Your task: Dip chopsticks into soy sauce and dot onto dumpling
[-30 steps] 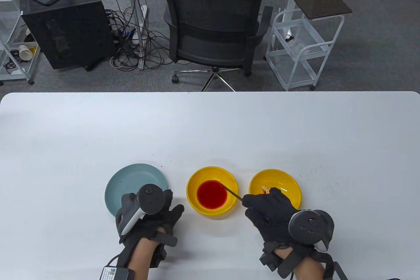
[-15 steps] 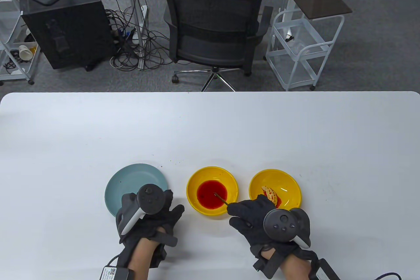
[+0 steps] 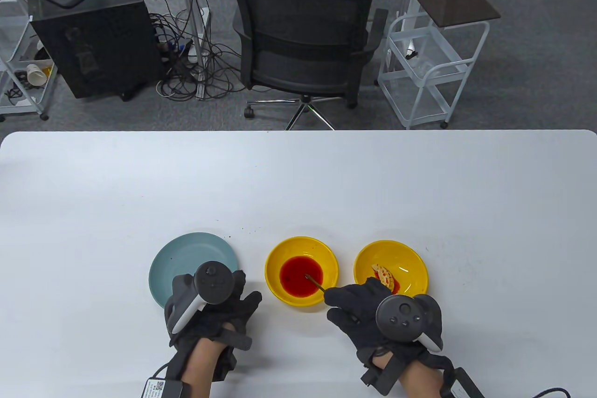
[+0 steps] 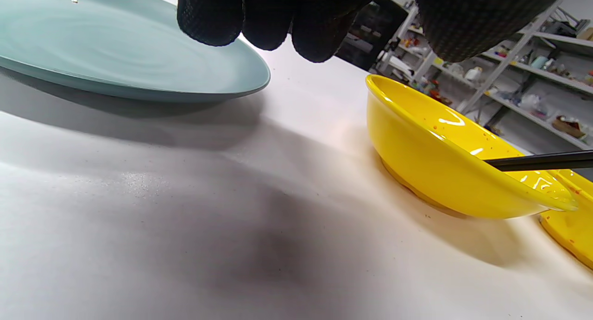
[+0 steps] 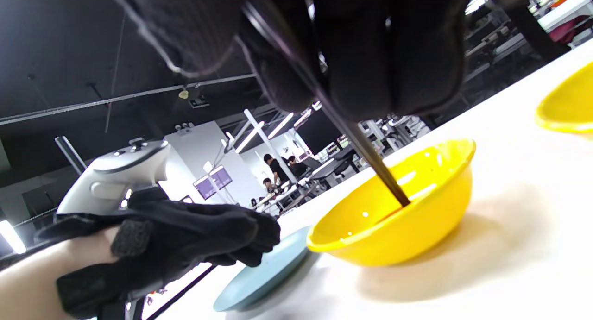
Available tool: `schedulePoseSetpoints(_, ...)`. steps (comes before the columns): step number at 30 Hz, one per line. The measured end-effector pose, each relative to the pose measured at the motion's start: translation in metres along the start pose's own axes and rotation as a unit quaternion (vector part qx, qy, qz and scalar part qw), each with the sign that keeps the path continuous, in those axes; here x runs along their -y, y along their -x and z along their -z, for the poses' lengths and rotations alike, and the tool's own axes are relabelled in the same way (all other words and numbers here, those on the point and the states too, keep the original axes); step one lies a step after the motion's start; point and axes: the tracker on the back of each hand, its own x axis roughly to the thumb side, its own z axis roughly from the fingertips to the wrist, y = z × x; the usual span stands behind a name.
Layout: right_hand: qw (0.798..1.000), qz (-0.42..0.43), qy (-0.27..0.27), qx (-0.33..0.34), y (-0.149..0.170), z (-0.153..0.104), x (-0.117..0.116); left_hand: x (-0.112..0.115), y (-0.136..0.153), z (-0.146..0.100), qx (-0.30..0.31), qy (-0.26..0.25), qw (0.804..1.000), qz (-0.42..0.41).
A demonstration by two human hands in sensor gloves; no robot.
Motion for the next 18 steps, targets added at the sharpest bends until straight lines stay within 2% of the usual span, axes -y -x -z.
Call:
schedulePoseSetpoints(6,1.0,0.017,0.015,0.004,0.001,-0.001,0.008,0.0,0.0,0.0,0.001,0.005,1.0,-0.003)
schedulePoseSetpoints(14,0.993,0.071,0.091,-0.012,0.011,-0.011,0.049,0.0,0.0,0.0,0.001,0.006,1.0,-0.006)
schedulePoseSetpoints(18,0.99,0.082,0.113,-0.032,0.017,-0.014,0.061,0.001,-0.001,0.0,0.004,0.007,1.0,-0.007)
